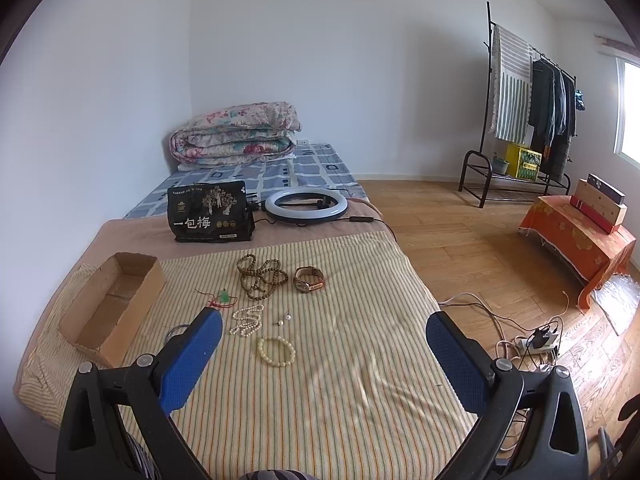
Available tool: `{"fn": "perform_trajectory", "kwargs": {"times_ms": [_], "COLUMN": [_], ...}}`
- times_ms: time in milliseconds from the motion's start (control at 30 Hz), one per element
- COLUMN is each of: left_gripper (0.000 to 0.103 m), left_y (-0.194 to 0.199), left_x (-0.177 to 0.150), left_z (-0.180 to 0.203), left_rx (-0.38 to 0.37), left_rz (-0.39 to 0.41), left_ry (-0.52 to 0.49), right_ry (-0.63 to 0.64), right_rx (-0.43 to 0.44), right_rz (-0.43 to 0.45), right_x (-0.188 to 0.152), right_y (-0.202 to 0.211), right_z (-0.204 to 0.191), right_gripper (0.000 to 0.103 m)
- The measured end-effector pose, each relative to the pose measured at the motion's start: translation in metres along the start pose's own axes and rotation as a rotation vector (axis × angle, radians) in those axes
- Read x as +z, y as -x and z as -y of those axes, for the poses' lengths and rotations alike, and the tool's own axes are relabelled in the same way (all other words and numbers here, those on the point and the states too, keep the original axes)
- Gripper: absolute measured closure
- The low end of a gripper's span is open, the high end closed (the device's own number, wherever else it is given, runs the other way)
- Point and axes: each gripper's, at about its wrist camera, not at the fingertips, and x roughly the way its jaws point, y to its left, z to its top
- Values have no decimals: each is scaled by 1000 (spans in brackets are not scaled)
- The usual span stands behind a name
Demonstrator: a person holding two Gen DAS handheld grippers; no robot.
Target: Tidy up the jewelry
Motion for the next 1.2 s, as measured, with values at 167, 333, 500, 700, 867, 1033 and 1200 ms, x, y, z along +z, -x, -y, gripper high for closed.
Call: {"fn": "perform_trajectory", "kwargs": {"times_ms": [167, 333, 500, 700, 867, 1033, 1200], "left_gripper": [0, 0, 0, 0, 0, 0, 0], "left_y": [0, 1, -4, 2, 2, 2, 2], "left_x": [3, 8, 18, 3, 1, 0, 1], "left_z": [-1, 6, 7, 6, 6, 6, 6], "left_rx": [1, 0, -1, 4, 2, 2, 1], "left_rz": [3, 6, 6, 6, 8, 9, 8], "left_ry": [4, -4, -4, -5, -3, -5, -4], "right_ry": [0, 2, 2, 2, 2, 4, 4], "right_rx": [1, 4, 6, 6, 8, 9, 10], "right_rz": [0, -2, -1, -4, -7, -5, -6], "right_x": [-1, 0, -1, -2, -1, -2, -2], "right_y": [1, 2, 3, 4, 3, 4, 4], "right_z": [-2, -3, -4, -4, -4, -4, -4], "right_gripper": [0, 0, 0, 0, 0, 0, 0]}}
